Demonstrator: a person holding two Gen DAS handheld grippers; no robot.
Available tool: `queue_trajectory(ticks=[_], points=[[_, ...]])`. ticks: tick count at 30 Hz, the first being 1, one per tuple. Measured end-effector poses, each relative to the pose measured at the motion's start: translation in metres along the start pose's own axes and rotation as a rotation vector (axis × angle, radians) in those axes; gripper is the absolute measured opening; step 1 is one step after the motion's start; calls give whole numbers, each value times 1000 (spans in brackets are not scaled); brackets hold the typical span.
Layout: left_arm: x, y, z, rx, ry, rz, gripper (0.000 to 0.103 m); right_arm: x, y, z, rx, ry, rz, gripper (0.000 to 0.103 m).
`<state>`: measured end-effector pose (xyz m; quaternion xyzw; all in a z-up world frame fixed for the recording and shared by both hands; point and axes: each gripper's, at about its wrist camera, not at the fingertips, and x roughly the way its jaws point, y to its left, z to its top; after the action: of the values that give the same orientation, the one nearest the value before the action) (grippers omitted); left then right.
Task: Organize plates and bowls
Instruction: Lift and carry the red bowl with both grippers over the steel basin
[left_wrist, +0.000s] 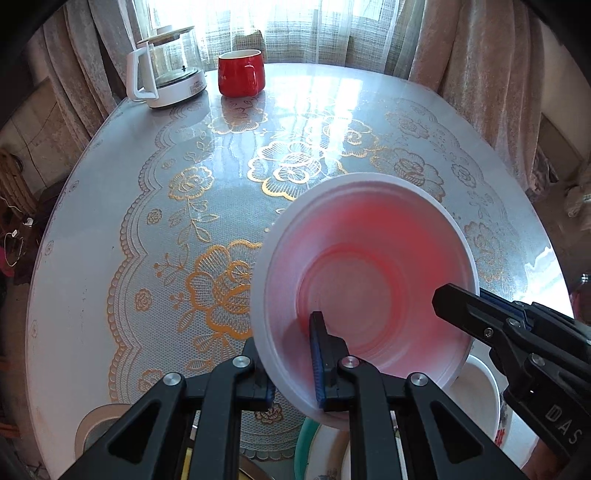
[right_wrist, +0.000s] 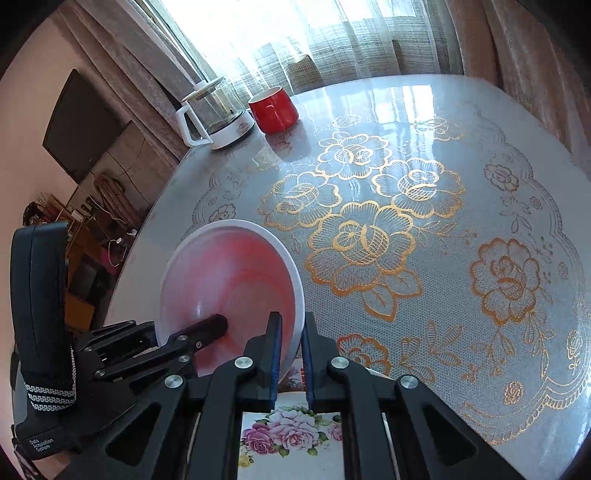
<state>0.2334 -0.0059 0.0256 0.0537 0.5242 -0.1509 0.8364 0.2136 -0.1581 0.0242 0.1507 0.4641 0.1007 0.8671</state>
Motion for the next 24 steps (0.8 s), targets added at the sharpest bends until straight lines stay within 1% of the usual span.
queue_trajectory(ticks=[4, 10, 17, 24], points=[[-11, -1, -7, -2, -16, -11, 15, -13, 7, -6, -28, -25, -19, 10], [-27, -2, -23, -3, -41, -8, 15, -26, 15, -18, -50, -43, -21, 10], [-43, -1, -44, -7, -50, -4, 15, -40, 25, -37, -68, -52, -12, 10], [-63, 4, -66, -18, -67, 6, 15, -52, 36, -55, -78, -59, 23, 10]])
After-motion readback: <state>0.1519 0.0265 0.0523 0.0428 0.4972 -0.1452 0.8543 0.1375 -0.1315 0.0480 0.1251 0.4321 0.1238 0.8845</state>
